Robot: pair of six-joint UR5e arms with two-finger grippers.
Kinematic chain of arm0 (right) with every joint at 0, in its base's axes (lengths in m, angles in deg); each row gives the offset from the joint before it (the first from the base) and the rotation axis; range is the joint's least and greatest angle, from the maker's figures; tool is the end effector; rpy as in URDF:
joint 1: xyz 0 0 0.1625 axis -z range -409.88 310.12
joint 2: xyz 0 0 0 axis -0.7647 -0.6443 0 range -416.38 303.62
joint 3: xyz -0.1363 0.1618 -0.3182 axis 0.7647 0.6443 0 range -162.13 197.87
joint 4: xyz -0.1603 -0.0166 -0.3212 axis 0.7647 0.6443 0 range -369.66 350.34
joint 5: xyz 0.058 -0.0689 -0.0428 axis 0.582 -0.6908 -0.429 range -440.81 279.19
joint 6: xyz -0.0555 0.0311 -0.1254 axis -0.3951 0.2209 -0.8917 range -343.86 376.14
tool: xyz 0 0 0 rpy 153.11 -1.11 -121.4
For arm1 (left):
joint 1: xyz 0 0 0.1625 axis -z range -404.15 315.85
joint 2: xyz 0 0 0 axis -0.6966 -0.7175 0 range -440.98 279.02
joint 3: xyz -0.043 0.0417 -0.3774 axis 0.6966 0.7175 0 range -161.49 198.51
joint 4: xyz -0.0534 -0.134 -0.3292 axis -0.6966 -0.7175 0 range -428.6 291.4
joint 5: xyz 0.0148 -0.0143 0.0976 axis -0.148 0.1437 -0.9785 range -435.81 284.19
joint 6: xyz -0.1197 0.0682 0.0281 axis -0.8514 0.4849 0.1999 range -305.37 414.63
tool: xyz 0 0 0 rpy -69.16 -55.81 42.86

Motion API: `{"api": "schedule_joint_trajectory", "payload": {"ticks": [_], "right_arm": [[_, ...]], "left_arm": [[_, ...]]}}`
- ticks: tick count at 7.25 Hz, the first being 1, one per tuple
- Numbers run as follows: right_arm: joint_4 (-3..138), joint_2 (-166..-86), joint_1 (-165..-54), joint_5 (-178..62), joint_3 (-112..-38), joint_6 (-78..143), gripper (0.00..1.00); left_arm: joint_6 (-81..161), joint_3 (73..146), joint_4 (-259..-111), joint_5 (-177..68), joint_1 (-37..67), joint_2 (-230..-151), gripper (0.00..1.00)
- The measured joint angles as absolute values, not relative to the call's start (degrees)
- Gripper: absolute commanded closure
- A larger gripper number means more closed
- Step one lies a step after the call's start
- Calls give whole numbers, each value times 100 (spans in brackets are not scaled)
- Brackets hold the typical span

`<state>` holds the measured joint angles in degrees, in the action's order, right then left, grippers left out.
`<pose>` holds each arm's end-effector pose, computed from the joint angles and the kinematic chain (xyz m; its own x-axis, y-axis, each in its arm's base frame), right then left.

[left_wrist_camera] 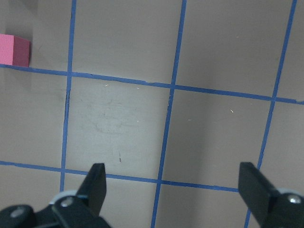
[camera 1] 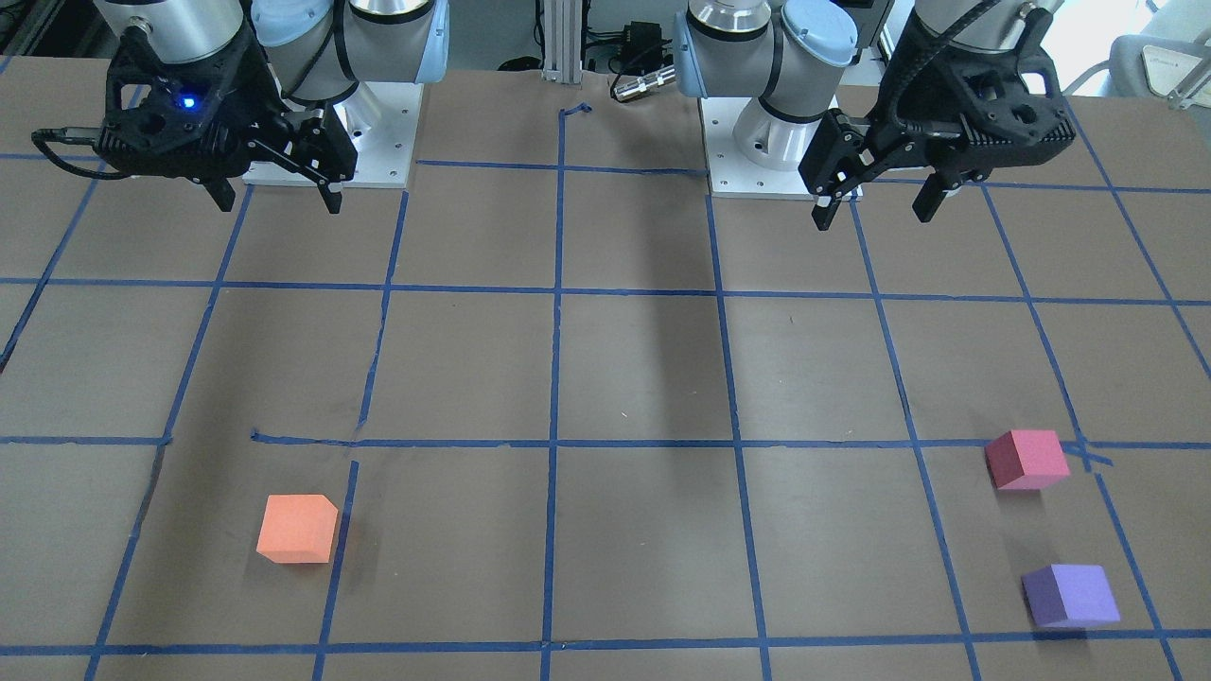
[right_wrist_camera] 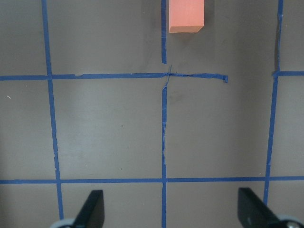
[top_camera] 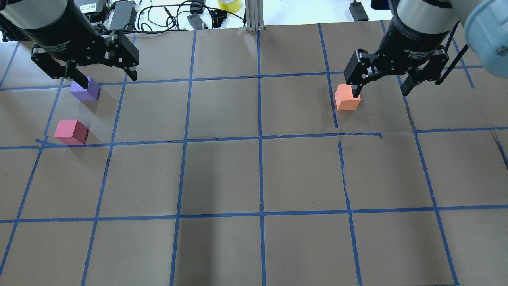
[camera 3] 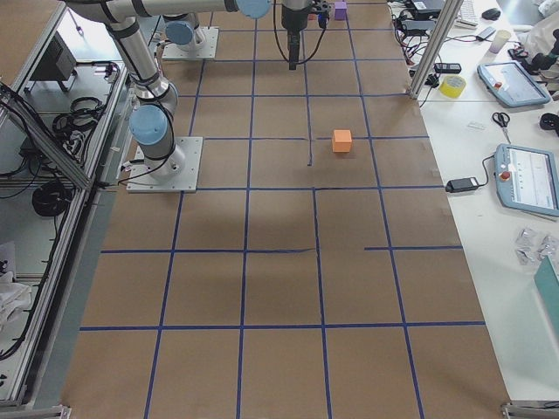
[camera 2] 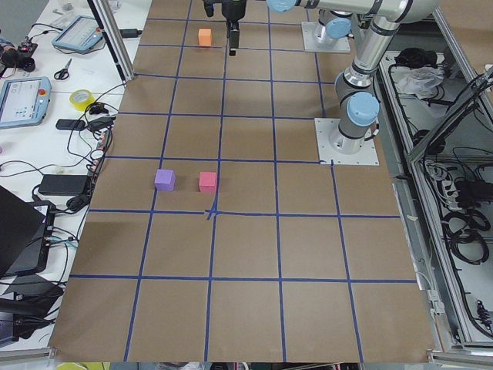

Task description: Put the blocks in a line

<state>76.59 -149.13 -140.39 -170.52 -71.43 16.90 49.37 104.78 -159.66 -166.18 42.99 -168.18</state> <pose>0.1377 -0.4126 0.4231 -1.0000 0.0044 -0.0049 0.0043 1.0000 0.0054 -0.1111 -0.4317 0.4517 -0.9900 -0.1414 0.0023 -0.1409 0.9854 -0.0955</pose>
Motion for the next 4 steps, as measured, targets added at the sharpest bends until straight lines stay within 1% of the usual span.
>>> {"api": "schedule_joint_trajectory", "payload": {"ticks": [4], "right_arm": [[7685, -14910, -14034, -17052, -7143, 1645, 0]], "left_arm": [[4948, 10482, -15969, -16638, 4291, -16789, 0]]}}
